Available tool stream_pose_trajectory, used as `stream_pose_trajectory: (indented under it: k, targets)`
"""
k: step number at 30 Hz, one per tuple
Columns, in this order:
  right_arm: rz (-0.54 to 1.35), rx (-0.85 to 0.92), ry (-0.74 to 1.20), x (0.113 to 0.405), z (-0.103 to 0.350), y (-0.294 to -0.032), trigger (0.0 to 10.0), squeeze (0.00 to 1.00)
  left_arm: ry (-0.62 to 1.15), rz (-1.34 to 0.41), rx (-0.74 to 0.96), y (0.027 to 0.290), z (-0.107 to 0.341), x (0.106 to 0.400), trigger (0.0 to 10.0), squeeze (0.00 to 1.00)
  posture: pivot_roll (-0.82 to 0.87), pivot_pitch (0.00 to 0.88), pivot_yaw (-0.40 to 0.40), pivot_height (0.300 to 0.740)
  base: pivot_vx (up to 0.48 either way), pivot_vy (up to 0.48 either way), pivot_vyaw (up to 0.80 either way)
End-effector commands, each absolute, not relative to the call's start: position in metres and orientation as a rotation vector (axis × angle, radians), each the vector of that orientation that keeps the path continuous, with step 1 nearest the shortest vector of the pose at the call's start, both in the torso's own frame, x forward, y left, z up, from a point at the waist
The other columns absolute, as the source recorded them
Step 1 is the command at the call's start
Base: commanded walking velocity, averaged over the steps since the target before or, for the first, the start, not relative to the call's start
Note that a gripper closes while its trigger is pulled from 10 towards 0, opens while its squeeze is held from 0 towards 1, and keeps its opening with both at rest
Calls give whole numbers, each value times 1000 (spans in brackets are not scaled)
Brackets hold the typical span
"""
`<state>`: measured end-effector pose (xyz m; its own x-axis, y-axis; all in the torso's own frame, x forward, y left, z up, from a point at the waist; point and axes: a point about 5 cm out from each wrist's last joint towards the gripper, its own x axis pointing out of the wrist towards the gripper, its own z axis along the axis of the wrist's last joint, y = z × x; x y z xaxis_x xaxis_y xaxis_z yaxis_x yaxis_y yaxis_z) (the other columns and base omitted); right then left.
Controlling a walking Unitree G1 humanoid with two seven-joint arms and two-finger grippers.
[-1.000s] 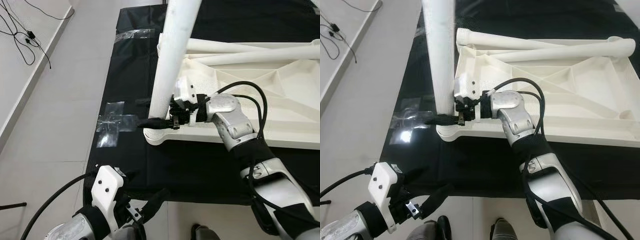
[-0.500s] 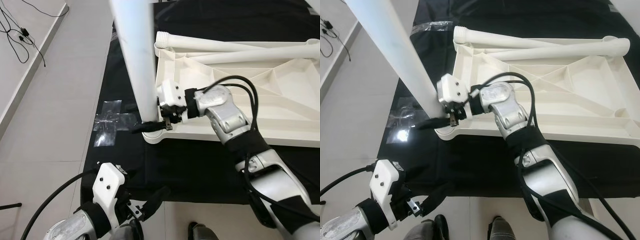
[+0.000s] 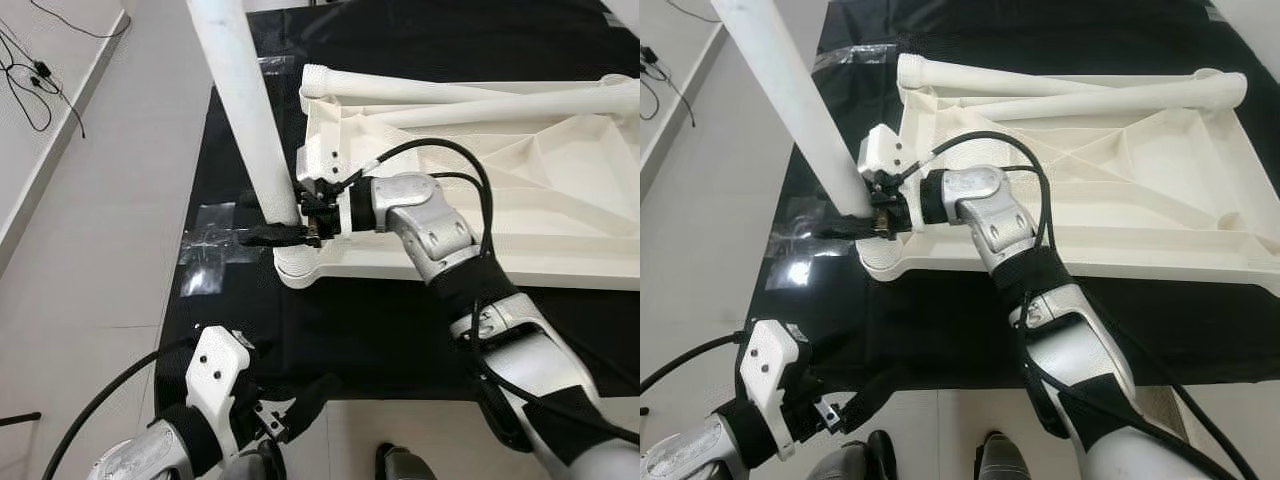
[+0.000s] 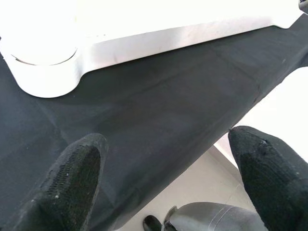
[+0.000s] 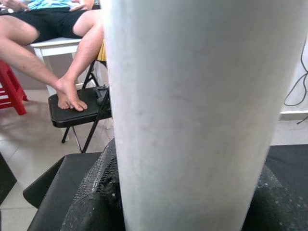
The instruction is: Building children table
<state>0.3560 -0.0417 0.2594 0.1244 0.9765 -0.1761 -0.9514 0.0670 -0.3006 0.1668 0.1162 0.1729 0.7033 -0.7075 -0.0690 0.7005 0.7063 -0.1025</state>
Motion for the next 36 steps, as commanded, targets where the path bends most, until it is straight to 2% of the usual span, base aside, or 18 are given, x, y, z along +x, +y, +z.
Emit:
stream_pose_trajectory:
  k: [1, 5, 11, 16, 20, 21, 24, 25, 36]
  targets:
    - [1366, -371, 157, 363, 213, -56, 10000, 0, 135, -786, -65, 117, 169, 164, 10000, 0, -6, 336, 41, 740, 0, 0, 0]
    - [1236, -241, 231, 367, 199, -61, 10000, 0, 138, -790, -66, 117, 169, 164, 10000, 0, -7, 341, 45, 740, 0, 0, 0]
    - [1192, -197, 231, 366, 195, -61, 10000, 0, 138, -790, -65, 117, 169, 164, 10000, 0, -7, 342, 44, 740, 0, 0, 0]
    - [990, -186, 153, 358, 179, -57, 10000, 0, 138, -788, -63, 118, 169, 164, 10000, 0, -7, 343, 37, 740, 0, 0, 0]
    - [1039, -129, 39, 314, 170, -36, 10000, 0, 138, -787, -61, 119, 169, 163, 10000, 0, -12, 349, 48, 740, 0, 0, 0]
    - [1039, -129, 39, 314, 170, -36, 10000, 0, 138, -787, -61, 119, 169, 163, 10000, 0, -12, 349, 48, 740, 0, 0, 0]
    - [1179, -88, -82, 291, 178, -24, 10000, 0, 140, -789, -61, 119, 169, 164, 10000, 0, -15, 348, 54, 740, 0, 0, 0]
    - [1294, -173, -170, 284, 181, -20, 10000, 0, 145, -795, -58, 120, 168, 165, 10000, 0, -14, 341, 57, 740, 0, 0, 0]
    - [1350, -131, -235, 298, 206, -30, 10000, 0, 137, -790, -49, 119, 168, 168, 10000, 0, -8, 336, 45, 740, 0, 0, 0]
